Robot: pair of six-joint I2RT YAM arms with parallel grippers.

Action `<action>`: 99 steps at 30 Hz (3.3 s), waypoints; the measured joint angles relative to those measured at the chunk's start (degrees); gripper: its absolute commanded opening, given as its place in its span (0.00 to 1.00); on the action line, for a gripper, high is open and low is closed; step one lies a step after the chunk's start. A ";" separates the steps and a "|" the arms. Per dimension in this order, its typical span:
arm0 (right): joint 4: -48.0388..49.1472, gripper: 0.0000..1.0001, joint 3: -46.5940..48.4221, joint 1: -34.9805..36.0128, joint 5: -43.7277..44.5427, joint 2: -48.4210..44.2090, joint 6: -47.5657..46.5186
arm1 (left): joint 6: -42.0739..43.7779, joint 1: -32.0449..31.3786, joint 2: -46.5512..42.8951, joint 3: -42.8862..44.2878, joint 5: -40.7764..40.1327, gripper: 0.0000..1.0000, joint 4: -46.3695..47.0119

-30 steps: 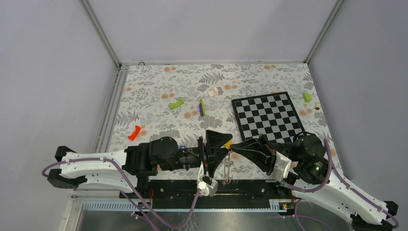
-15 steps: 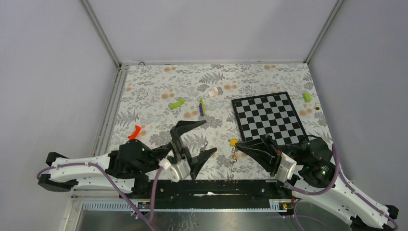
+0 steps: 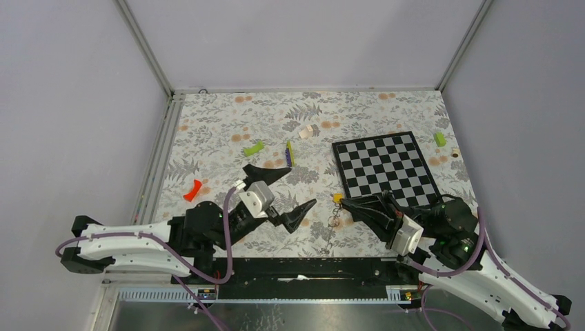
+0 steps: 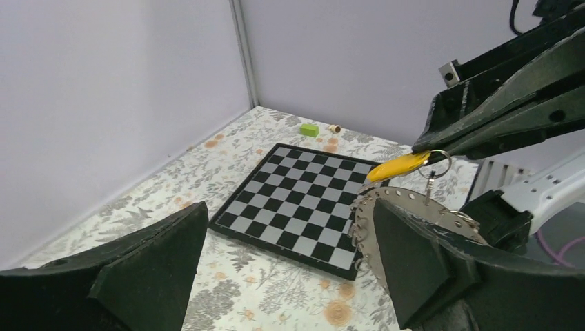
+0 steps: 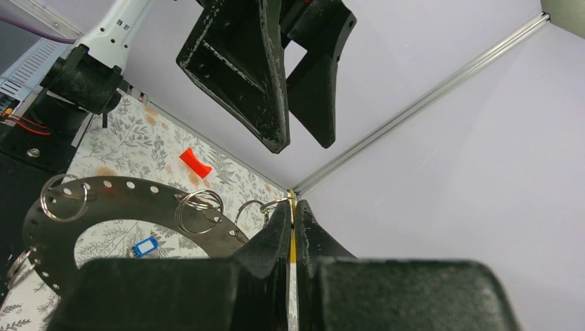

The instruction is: Remove the keys from the keyring

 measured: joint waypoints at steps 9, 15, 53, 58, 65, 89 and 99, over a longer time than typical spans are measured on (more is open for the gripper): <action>0.00 0.00 0.00 0.00 2.51 -0.13 -2.34 | -7.26 -0.02 -1.38 -3.82 5.68 0.86 4.31; -1.07 0.00 0.63 0.00 4.90 0.13 -7.82 | -7.91 -0.02 0.98 -3.91 12.02 0.82 5.84; -19.89 0.00 15.19 0.00 3.28 6.12 -34.97 | -9.90 -0.02 9.97 -4.04 15.39 0.58 19.69; -21.59 0.00 16.09 0.00 1.77 6.12 -34.95 | -9.55 -0.02 10.19 -4.00 14.84 0.60 20.46; -22.88 0.00 16.17 0.00 0.50 6.14 -34.86 | -8.96 -0.02 10.19 -4.00 14.82 0.48 20.92; -23.58 0.00 16.17 0.00 -1.38 6.82 -33.55 | -9.11 -0.02 12.24 -2.89 15.23 0.43 21.77; -23.58 0.00 16.17 0.00 -1.42 6.82 -33.33 | -9.11 -0.02 13.38 -2.86 14.78 0.42 21.75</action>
